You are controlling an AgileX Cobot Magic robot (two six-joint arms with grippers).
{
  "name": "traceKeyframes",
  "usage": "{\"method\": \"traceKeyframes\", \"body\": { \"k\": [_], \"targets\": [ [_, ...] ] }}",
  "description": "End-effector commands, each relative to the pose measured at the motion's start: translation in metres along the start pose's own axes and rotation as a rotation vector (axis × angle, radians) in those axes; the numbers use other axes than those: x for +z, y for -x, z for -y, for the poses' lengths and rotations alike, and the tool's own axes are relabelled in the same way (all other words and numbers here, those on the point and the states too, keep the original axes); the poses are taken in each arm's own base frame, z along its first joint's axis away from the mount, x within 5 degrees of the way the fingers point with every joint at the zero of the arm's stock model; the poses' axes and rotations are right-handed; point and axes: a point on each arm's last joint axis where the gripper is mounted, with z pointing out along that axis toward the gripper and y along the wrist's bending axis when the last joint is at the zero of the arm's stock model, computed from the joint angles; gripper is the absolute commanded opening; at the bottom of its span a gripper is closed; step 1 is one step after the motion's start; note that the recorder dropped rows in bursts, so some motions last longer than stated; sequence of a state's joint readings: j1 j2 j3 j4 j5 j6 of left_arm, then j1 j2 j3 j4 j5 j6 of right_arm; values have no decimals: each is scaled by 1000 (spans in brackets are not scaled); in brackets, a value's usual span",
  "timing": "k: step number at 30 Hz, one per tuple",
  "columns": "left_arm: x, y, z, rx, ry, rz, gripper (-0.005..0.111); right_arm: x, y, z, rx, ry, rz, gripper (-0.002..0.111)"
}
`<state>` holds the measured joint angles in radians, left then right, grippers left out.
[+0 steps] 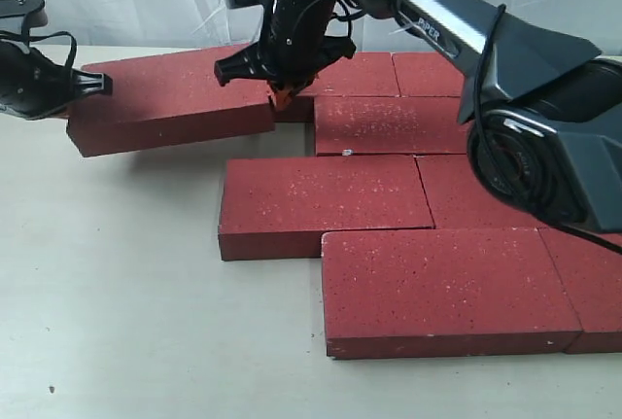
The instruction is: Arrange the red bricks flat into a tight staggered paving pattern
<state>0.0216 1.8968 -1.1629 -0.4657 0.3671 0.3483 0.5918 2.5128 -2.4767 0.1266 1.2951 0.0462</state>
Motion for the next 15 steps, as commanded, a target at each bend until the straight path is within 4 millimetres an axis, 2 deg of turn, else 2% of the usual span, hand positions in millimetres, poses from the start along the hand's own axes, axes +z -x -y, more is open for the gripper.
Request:
{"method": "traceKeyframes", "body": {
  "k": [1, 6, 10, 15],
  "targets": [
    [23, -9, -1, -89, -21, -46, 0, 19, 0, -34, 11, 193, 26, -1],
    [34, -14, -11, -119, -4, -61, 0, 34, -3, -34, 18, 210, -3, -1],
    [34, -13, -16, -137, 6, -46, 0, 49, -6, -33, 18, 222, -31, -1],
    [32, -11, -29, -166, 26, -31, 0, 53, -8, -35, 17, 249, -40, -1]
  ]
}}
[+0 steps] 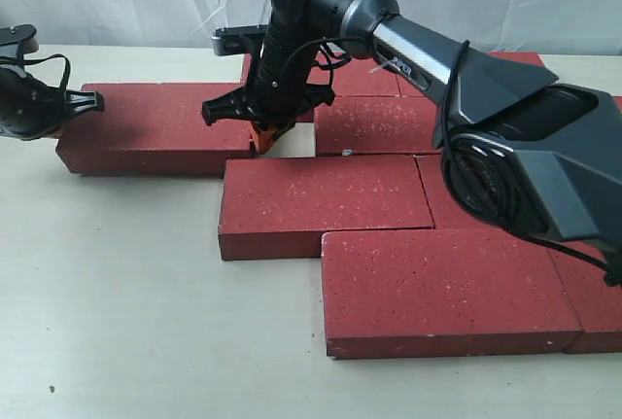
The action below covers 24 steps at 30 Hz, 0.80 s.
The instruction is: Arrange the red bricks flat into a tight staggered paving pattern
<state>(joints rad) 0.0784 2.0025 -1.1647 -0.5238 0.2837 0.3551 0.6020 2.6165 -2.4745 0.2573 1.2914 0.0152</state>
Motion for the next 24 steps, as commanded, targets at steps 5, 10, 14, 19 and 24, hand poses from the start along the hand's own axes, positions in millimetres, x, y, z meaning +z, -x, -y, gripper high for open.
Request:
{"method": "traceKeyframes", "body": {
  "k": [5, 10, 14, 19, 24],
  "targets": [
    [-2, 1, -9, -79, -12, -19, 0, 1, 5, -27, -9, 134, 65, -1],
    [-2, 1, -10, -73, -7, -16, 0, 2, 5, -22, -9, 80, 65, -1],
    [-3, 2, -14, -58, 6, -8, 0, 2, 5, -9, 34, -41, 71, -1],
    [-5, 4, -30, -85, 27, -3, 0, 0, 6, -3, 78, -113, 82, -1],
    [-7, 5, -42, -130, 37, 4, 0, 0, 6, 1, 96, -156, 89, -1]
  ]
}}
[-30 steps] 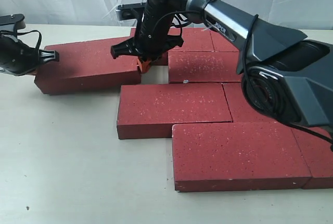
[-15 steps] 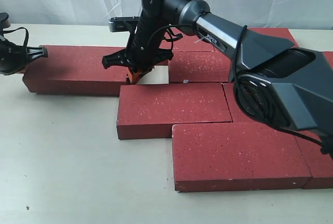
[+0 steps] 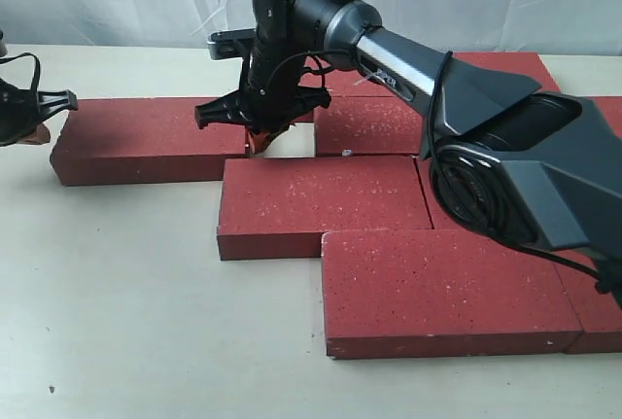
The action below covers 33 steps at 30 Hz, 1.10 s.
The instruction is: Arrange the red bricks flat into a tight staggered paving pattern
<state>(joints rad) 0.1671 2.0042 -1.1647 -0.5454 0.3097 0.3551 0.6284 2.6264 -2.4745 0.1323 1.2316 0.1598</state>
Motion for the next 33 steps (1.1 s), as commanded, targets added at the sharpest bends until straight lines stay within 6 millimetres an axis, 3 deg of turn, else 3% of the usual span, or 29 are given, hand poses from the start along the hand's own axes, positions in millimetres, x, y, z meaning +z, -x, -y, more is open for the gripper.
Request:
{"method": "traceKeyframes", "body": {
  "k": [1, 7, 13, 18, 24, 33],
  "targets": [
    [-3, 3, -10, -39, 8, 10, 0, -8, 4, 5, 19, -65, 39, -1],
    [-3, 4, -11, -52, 6, 12, 0, -18, 8, 18, 79, -110, 69, -1],
    [-3, 4, -10, -66, 0, 19, 0, -47, 17, 41, 142, -96, 119, -1],
    [-2, 6, -2, -43, -49, 36, 0, -65, 20, 49, 162, -88, 151, -1],
    [22, 1, 18, 9, -187, -69, 0, -70, 20, 48, 162, -84, 160, -1],
    [35, -6, 42, 67, -287, -130, 0, -70, 20, 48, 162, -84, 160, -1]
  ]
}}
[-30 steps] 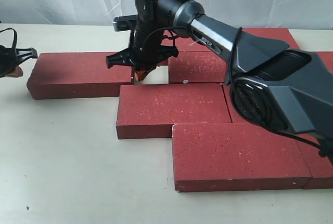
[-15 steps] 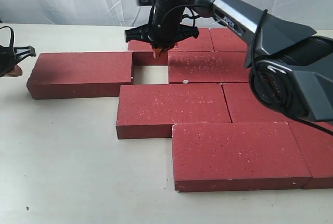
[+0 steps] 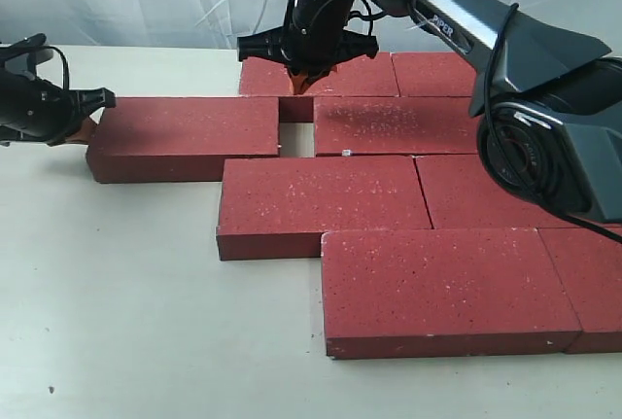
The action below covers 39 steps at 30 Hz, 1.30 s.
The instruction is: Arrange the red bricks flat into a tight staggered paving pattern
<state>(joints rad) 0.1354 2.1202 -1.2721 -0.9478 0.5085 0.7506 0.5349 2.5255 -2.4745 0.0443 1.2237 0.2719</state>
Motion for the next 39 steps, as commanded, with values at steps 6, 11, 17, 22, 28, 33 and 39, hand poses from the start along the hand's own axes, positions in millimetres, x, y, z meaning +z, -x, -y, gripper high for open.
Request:
{"method": "traceKeyframes", "body": {
  "k": [6, 11, 17, 22, 28, 33, 39],
  "targets": [
    [12, -8, 17, 59, -60, -47, 0, -9, 2, -1, 9, 25, 15, -1],
    [14, -9, 27, 114, -111, -50, 0, -9, 2, -2, 6, 37, 12, -1],
    [14, -9, 29, 125, -133, -46, 0, -9, 2, -2, 6, 37, 12, -1],
    [11, -6, 20, 107, -117, -33, 0, -9, 2, -2, 2, 33, 13, -1],
    [3, -3, 2, 21, -113, -28, 0, -9, 2, -2, 2, 33, 13, -1],
    [-8, 0, -1, 10, -142, -32, 0, -17, 4, -3, 3, 42, 27, -1],
    [-4, -1, 8, 34, -145, -27, 0, -29, 6, -5, 0, 50, 48, -1]
  ]
}}
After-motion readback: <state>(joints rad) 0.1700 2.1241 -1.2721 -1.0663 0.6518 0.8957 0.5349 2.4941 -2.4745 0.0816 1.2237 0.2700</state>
